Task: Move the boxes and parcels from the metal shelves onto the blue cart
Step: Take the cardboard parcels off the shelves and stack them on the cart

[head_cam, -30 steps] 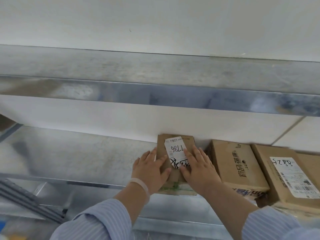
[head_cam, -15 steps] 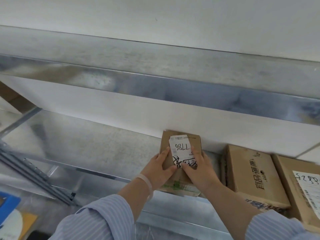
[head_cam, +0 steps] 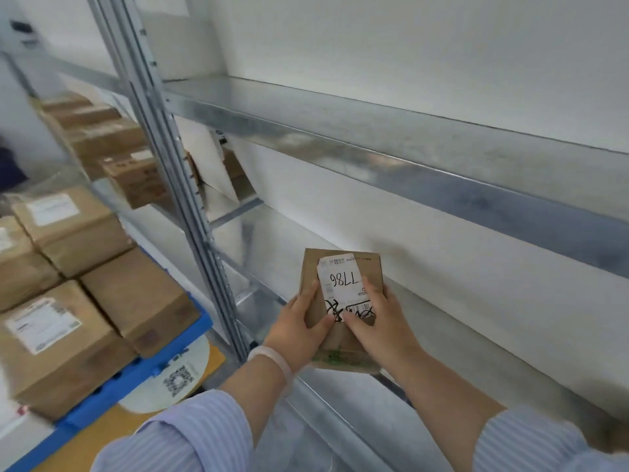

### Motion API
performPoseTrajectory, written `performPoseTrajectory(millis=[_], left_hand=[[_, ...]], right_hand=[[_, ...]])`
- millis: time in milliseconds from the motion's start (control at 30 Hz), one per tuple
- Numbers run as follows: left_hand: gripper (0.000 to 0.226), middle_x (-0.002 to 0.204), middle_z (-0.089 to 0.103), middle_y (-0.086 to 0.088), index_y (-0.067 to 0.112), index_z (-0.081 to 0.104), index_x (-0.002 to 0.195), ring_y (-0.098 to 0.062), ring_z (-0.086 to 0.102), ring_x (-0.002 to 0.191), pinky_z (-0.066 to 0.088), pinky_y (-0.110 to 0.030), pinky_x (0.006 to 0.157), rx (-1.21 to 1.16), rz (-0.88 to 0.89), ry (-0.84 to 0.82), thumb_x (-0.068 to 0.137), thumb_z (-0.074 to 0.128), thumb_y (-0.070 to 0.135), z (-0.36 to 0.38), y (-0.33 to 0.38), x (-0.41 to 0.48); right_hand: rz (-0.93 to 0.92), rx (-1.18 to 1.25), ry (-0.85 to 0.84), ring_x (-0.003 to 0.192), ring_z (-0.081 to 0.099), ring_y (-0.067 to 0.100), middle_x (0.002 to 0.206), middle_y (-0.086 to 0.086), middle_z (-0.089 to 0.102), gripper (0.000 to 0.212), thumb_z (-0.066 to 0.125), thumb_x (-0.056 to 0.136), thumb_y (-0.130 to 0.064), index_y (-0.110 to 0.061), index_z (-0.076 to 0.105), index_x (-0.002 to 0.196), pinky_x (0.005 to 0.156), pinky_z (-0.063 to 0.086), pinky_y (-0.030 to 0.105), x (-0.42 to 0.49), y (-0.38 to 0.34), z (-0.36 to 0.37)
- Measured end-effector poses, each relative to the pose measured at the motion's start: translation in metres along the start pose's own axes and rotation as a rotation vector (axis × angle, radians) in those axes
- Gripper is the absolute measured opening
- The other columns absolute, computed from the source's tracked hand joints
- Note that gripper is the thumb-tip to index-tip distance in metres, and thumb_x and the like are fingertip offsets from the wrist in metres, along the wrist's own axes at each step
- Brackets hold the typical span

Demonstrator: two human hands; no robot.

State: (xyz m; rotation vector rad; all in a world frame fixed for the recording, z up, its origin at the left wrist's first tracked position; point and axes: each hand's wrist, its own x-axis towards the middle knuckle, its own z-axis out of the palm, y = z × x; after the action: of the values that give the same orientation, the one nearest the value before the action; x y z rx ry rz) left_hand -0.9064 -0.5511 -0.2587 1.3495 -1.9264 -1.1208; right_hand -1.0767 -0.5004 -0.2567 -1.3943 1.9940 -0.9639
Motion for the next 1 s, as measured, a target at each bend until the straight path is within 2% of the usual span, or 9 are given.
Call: performPoseTrajectory(millis=[133,233,300,400,500,600,767,1000], left_hand=[[0.069,0.139,0.045,0.010,0.047,0.025,0.146,-0.008,0.048,0.119,0.042,-0.028,0.101,0.008,-0.086,0.185,0.087,0.060,0.045,-0.067,-0.030,-0.019],[0.068,0.136,0.048,0.007,0.047,0.027,0.145,-0.010,0.048,0.120,0.042,-0.034,0.102,0.002,-0.127,0.304,0.086,0.060,0.044,-0.115,-0.052,-0.035],[0.067,0.134,0.047,0.006,0.050,0.028,0.144,-0.009,0.048,0.118,0.043,-0.032,0.100,-0.013,-0.153,0.380,0.086,0.060,0.043,-0.145,-0.064,-0.046],[0.066,0.137,0.043,0.009,0.052,0.027,0.143,-0.009,0.047,0.120,0.043,-0.031,0.099,-0.029,-0.179,0.476,0.087,0.060,0.043,-0.189,-0.082,-0.059],[0.064,0.135,0.045,0.014,0.057,0.026,0.139,-0.004,0.049,0.113,0.044,-0.026,0.092,-0.071,-0.198,0.572,0.088,0.061,0.042,-0.230,-0.101,-0.074],[0.065,0.140,0.043,0.014,0.052,0.027,0.142,-0.008,0.046,0.122,0.041,-0.036,0.104,-0.110,-0.233,0.663,0.089,0.061,0.041,-0.269,-0.122,-0.087],[0.065,0.143,0.043,0.012,0.049,0.025,0.145,-0.014,0.046,0.125,0.043,-0.041,0.103,-0.103,-0.317,0.728,0.090,0.059,0.042,-0.322,-0.159,-0.101],[0.070,0.146,0.040,0.007,0.048,0.016,0.147,-0.017,0.042,0.129,0.041,-0.043,0.105,-0.114,-0.389,0.700,0.090,0.056,0.047,-0.355,-0.199,-0.100]], right_hand=[[-0.095,0.004,-0.141,0.141,0.026,0.012,0.158,-0.012,0.011,0.080,0.061,0.081,-0.056,-0.047,0.017,0.148,0.110,0.033,0.039,0.016,-0.053,0.057],[-0.169,0.017,-0.232,0.140,0.026,0.013,0.157,-0.009,0.014,0.080,0.063,0.082,-0.053,-0.045,0.018,0.149,0.107,0.031,0.033,0.022,-0.095,0.101],[-0.220,0.048,-0.281,0.139,0.026,0.012,0.155,-0.007,0.018,0.079,0.065,0.082,-0.051,-0.044,0.022,0.148,0.107,0.029,0.030,0.024,-0.122,0.127],[-0.274,0.050,-0.383,0.143,0.019,0.012,0.158,-0.009,0.012,0.081,0.064,0.080,-0.055,-0.049,0.020,0.147,0.114,0.024,0.037,0.030,-0.164,0.160],[-0.343,0.056,-0.482,0.141,0.024,0.013,0.156,-0.010,0.021,0.082,0.065,0.078,-0.055,-0.053,0.019,0.145,0.114,0.028,0.047,0.035,-0.208,0.194],[-0.386,0.088,-0.554,0.141,0.024,0.012,0.155,-0.013,0.021,0.079,0.066,0.080,-0.052,-0.056,0.020,0.143,0.114,0.027,0.045,0.031,-0.245,0.233],[-0.412,0.123,-0.665,0.142,0.020,0.008,0.157,-0.015,0.019,0.075,0.066,0.084,-0.045,-0.056,0.022,0.143,0.116,0.021,0.037,0.027,-0.284,0.290],[-0.360,0.124,-0.759,0.135,0.028,0.008,0.154,-0.015,0.027,0.072,0.067,0.086,-0.038,-0.055,0.025,0.143,0.105,0.029,0.031,0.038,-0.310,0.339]])
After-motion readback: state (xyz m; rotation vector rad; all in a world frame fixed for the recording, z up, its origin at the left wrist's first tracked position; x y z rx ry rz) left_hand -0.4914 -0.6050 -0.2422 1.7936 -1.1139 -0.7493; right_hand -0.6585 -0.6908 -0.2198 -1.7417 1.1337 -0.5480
